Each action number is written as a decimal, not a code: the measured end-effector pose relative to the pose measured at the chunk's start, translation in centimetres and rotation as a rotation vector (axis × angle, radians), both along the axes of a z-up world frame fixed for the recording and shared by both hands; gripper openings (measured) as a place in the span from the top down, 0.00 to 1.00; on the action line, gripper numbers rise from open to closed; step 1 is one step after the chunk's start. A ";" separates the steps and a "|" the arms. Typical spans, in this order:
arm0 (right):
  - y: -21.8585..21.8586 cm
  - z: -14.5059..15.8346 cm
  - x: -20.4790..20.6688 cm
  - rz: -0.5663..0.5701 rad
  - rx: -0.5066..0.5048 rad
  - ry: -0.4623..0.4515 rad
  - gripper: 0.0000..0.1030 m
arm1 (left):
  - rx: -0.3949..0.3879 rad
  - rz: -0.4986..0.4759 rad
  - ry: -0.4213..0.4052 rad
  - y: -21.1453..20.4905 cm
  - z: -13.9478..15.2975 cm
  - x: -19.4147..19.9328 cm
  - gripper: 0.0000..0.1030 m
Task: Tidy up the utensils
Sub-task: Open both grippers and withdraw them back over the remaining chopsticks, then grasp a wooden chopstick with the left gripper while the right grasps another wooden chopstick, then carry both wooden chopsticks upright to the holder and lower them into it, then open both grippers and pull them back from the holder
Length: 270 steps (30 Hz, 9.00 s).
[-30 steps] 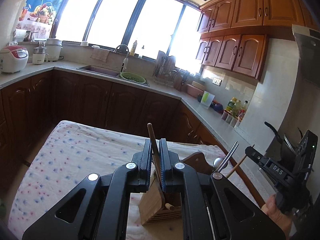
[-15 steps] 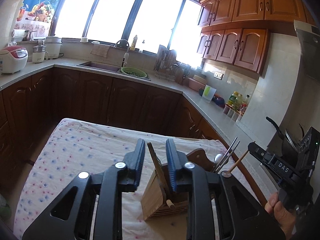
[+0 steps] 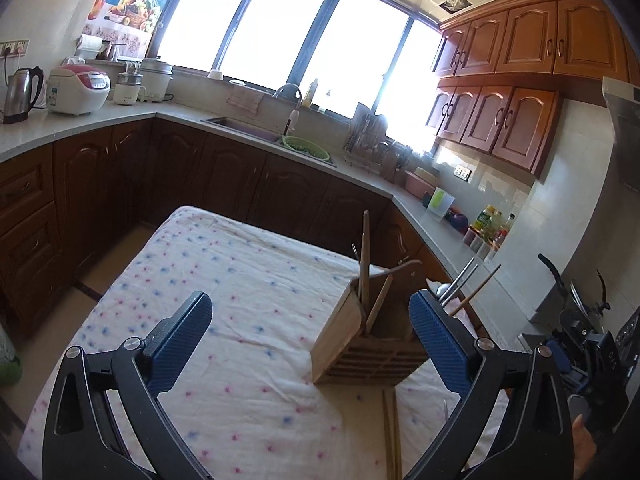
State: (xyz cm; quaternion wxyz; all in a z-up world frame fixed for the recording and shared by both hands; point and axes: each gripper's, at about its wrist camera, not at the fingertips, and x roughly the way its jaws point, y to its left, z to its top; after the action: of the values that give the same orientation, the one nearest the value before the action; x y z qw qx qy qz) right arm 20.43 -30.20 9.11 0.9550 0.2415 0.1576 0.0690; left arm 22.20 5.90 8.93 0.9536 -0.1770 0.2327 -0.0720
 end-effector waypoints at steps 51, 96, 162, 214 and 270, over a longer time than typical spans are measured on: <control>-3.6 -14.8 -4.2 0.101 -0.275 0.558 0.68 | 0.335 -0.507 0.417 -22.8 -12.7 6.7 0.60; -2.3 -10.5 -2.2 0.155 -0.308 0.483 0.95 | 0.222 -0.668 0.334 -21.9 -7.6 1.5 0.95; 3.4 8.2 6.7 0.020 -0.174 -0.108 0.95 | 0.044 -0.125 -0.227 -4.4 9.3 6.4 0.95; 2.8 1.4 6.3 0.031 -0.066 0.035 0.31 | 0.114 -0.181 -0.128 -6.1 3.6 3.8 0.53; 6.8 -1.5 -15.4 0.019 -0.389 -0.131 0.00 | 0.326 0.131 -0.079 -1.3 -3.5 -16.9 0.00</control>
State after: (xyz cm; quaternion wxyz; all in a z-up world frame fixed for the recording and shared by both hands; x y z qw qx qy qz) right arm 5.06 -23.38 7.64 0.9912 0.0460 0.1075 0.0617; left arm 5.28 4.59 5.41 0.9807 -0.0319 0.1919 0.0223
